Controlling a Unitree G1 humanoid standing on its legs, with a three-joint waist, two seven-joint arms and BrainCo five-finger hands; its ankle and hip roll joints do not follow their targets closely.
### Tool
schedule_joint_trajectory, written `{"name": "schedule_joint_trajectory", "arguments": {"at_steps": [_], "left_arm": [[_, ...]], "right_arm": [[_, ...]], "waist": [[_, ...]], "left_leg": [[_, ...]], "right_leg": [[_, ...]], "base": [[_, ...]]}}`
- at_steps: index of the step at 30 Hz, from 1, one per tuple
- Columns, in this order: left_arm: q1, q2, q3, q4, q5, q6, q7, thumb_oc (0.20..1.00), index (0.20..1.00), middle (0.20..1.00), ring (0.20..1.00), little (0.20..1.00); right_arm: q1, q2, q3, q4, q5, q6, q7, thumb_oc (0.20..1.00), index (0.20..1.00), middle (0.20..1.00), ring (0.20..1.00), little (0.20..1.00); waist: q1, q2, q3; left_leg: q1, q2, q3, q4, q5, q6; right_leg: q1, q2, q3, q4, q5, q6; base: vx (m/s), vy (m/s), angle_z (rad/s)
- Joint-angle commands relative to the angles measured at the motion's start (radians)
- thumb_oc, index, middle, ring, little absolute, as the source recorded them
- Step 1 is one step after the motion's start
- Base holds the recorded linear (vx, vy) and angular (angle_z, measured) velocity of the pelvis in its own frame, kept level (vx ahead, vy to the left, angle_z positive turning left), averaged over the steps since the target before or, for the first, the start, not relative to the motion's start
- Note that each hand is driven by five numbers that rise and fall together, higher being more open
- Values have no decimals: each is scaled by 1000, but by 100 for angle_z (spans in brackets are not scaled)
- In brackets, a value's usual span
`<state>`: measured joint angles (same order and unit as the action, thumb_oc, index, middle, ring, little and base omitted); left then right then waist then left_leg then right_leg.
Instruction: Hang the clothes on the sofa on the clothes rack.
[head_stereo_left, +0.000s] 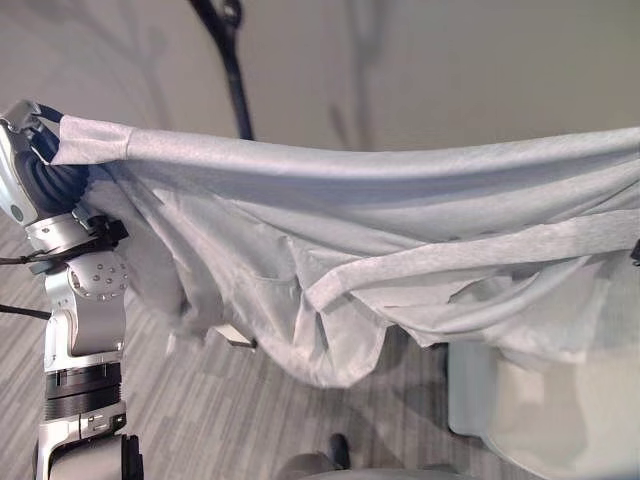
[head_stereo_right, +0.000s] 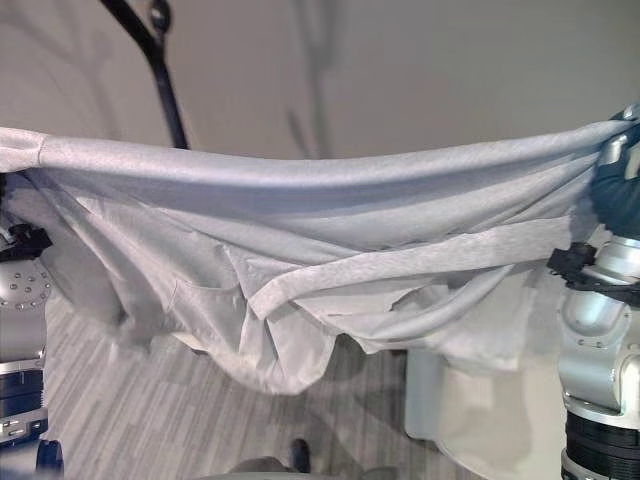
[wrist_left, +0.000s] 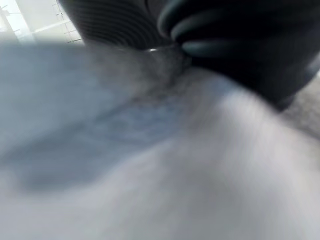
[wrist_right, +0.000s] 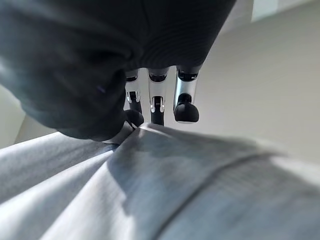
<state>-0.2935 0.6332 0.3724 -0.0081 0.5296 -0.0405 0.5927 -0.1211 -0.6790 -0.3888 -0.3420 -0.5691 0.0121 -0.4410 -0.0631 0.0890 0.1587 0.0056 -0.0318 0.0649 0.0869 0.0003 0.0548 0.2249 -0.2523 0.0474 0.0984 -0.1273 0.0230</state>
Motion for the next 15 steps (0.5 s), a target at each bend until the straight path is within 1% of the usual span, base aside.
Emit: {"name": "schedule_joint_trajectory", "arguments": {"at_steps": [1,2,3,4,6,7,9,10,11,12,13,14,15], "left_arm": [[28,100,34,-39,4,-7,53,200,200,200,200,200],[16,120,30,-20,18,-20,54,200,200,200,200,200],[12,122,29,-14,18,-23,56,200,200,200,200,200],[4,134,23,11,14,-23,62,200,200,200,200,200],[-9,188,3,79,11,-15,69,200,200,200,200,200],[-38,359,-80,251,29,37,88,200,200,200,200,200],[-65,370,-104,285,23,33,103,200,200,200,200,200],[-116,432,-164,369,-16,34,87,200,200,200,200,200],[-150,452,-196,431,-37,41,90,200,200,200,200,200],[-180,493,-224,451,-29,40,91,200,200,200,200,200],[-233,526,-296,513,-40,39,87,200,200,200,200,200],[-271,529,-330,543,-48,34,96,200,200,200,200,200],[-325,581,-410,601,-58,49,79,200,200,200,200,200]], "right_arm": [[-158,-122,66,166,-16,23,-28,200,200,200,200,200],[-162,-147,56,193,-15,22,-51,200,200,200,200,200],[-163,-147,56,195,-13,20,-55,200,200,200,200,200],[-165,-154,50,210,-4,16,-67,200,200,200,200,200],[-183,-173,59,247,15,11,-88,200,200,200,200,200],[-247,-314,161,421,45,28,-106,200,200,200,200,200],[-288,-326,198,467,57,18,-126,200,200,200,200,200],[-351,-354,230,450,87,-8,-117,200,200,200,200,200],[-378,-374,235,470,99,-1,-123,200,200,200,200,200],[-408,-409,254,509,105,9,-128,200,200,200,200,200],[-469,-446,316,574,131,0,-132,200,200,200,200,200],[-503,-455,346,606,139,-7,-143,200,200,200,200,200],[-569,-483,416,643,182,-10,-129,200,200,200,200,200]], "waist": [[16,1,-18],[-18,4,4],[-20,9,8],[-38,12,17],[-67,12,27],[-108,2,57],[-116,2,57],[-122,-13,49],[-123,-19,43],[-117,-20,35],[-113,-20,26],[-113,-17,27],[-104,-22,20]], "left_leg": [[117,141,65,-88,91,-145],[161,71,26,-117,83,-128],[164,77,23,-125,88,-128],[184,65,9,-142,87,-121],[217,43,-15,-168,77,-104],[254,20,-51,-171,84,-77],[255,21,-58,-173,83,-77],[238,14,-56,-172,58,-66],[235,18,-54,-172,55,-62],[235,26,-50,-173,58,-62],[235,33,-49,-174,53,-61],[234,34,-51,-174,50,-60],[231,42,-49,-174,60,-59]], "right_leg": [[3,-122,-92,72,186,-42],[-64,49,-33,79,183,-15],[-69,56,-32,87,183,-14],[-109,116,-22,76,175,-7],[-179,198,-7,37,164,-2],[-281,294,41,-8,178,-7],[-278,292,36,-13,174,-8],[-236,280,50,-50,174,-12],[-224,275,42,-61,181,-4],[-220,268,28,-67,193,6],[-212,261,16,-86,197,12],[-208,261,13,-95,199,12],[-205,252,10,-106,212,14]], "base": [[236,654,-47],[58,288,-74],[95,371,-12],[56,123,47],[166,223,58],[176,216,57],[48,78,59],[-40,-41,73],[-36,-74,92],[60,-74,91],[74,-36,61],[69,-36,44],[34,-41,28]]}}
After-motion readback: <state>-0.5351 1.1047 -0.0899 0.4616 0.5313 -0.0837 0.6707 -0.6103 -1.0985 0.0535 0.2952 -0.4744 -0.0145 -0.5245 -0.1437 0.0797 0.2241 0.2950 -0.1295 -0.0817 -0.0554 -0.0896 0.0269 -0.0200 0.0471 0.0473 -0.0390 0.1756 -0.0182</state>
